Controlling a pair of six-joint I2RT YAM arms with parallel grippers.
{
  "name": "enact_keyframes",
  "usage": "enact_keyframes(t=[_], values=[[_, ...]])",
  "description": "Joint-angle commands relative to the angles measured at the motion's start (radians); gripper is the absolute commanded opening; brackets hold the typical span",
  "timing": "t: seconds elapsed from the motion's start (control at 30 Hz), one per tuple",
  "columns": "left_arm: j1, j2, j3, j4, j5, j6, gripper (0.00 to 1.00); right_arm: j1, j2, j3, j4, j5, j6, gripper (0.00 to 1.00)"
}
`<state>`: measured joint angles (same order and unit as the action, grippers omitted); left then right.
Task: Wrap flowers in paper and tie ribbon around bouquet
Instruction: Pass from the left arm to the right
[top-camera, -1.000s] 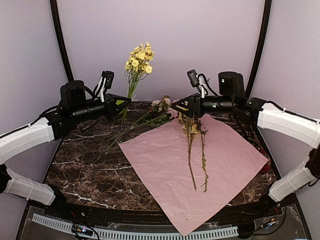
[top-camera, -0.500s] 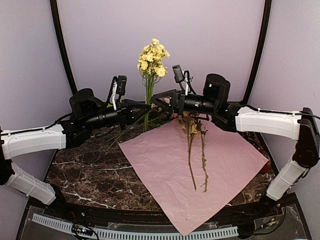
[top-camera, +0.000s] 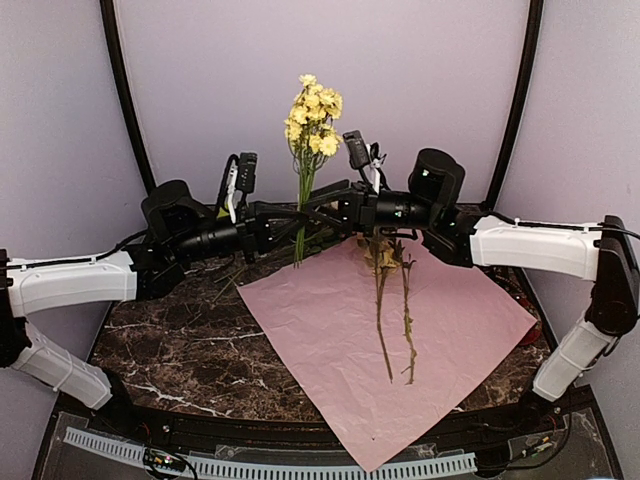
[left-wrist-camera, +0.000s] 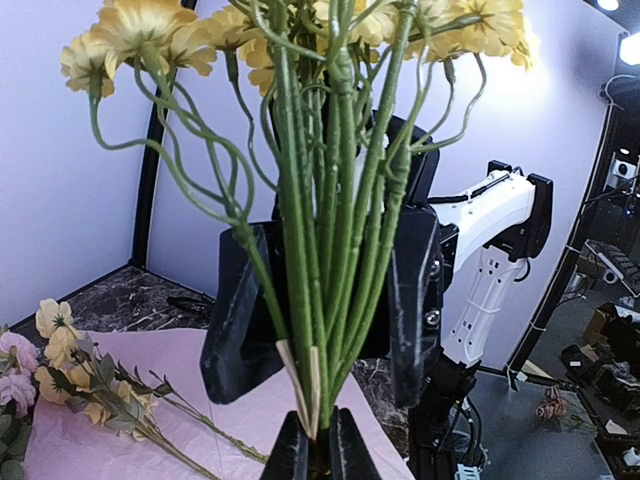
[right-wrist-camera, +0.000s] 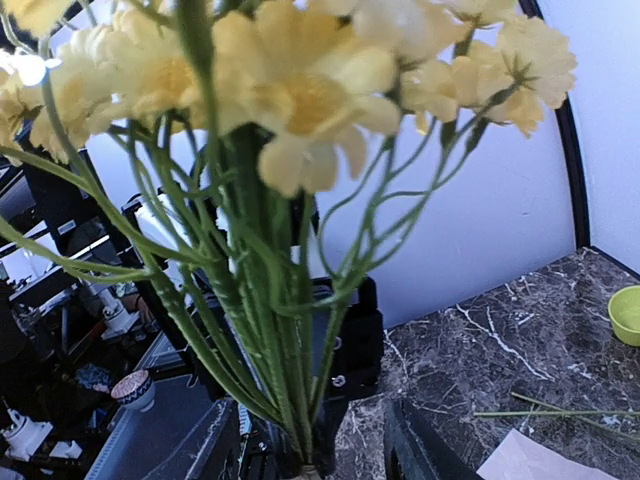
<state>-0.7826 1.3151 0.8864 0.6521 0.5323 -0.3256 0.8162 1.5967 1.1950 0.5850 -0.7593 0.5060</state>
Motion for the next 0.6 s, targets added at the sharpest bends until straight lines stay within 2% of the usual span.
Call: enact_keyframes(t=[0.0, 0.07, 0.1, 0.17, 0.3, 0.4, 0.43, 0.5, 0.53, 0.57], values=[[-0.007, 0.015, -0.016, 0.072, 0.045, -0.042, 0.0, 0.012, -0.036, -0.003, 0.097, -0.075, 0.008, 0.5], [-0.007, 0.019, -0.018, 0.072, 0.054, -0.043, 0.0, 0.012, -0.037, -0.007, 0.106, -0.051, 0.017, 0.48], [-0.007, 0.021, -0.02, 0.069, 0.052, -0.041, 0.0, 0.011, -0.033, -0.007, 0.121, -0.042, 0.032, 0.44], [-0.007, 0.023, -0.023, 0.054, 0.046, -0.041, 0.0, 0.011, -0.019, 0.007, 0.116, -0.027, 0.056, 0.32], [-0.009, 0.022, -0.034, 0.039, 0.043, -0.031, 0.0, 0.011, -0.011, 0.014, 0.074, 0.008, 0.055, 0.0], [-0.009, 0.019, -0.032, -0.003, 0.028, -0.016, 0.0, 0.006, -0.029, 0.018, -0.036, 0.092, 0.014, 0.0], [-0.009, 0.021, -0.028, -0.03, 0.029, -0.012, 0.14, 0.002, -0.042, 0.022, -0.091, 0.12, -0.007, 0.0], [-0.009, 0.03, -0.012, -0.11, 0.018, 0.011, 0.48, -0.01, -0.07, 0.032, -0.224, 0.192, -0.064, 0.0], [-0.008, 0.035, -0.002, -0.162, -0.003, 0.027, 0.57, -0.018, -0.082, 0.038, -0.295, 0.234, -0.084, 0.0], [-0.007, 0.042, 0.011, -0.225, -0.042, 0.042, 0.61, -0.032, -0.091, 0.044, -0.377, 0.248, -0.084, 0.0]])
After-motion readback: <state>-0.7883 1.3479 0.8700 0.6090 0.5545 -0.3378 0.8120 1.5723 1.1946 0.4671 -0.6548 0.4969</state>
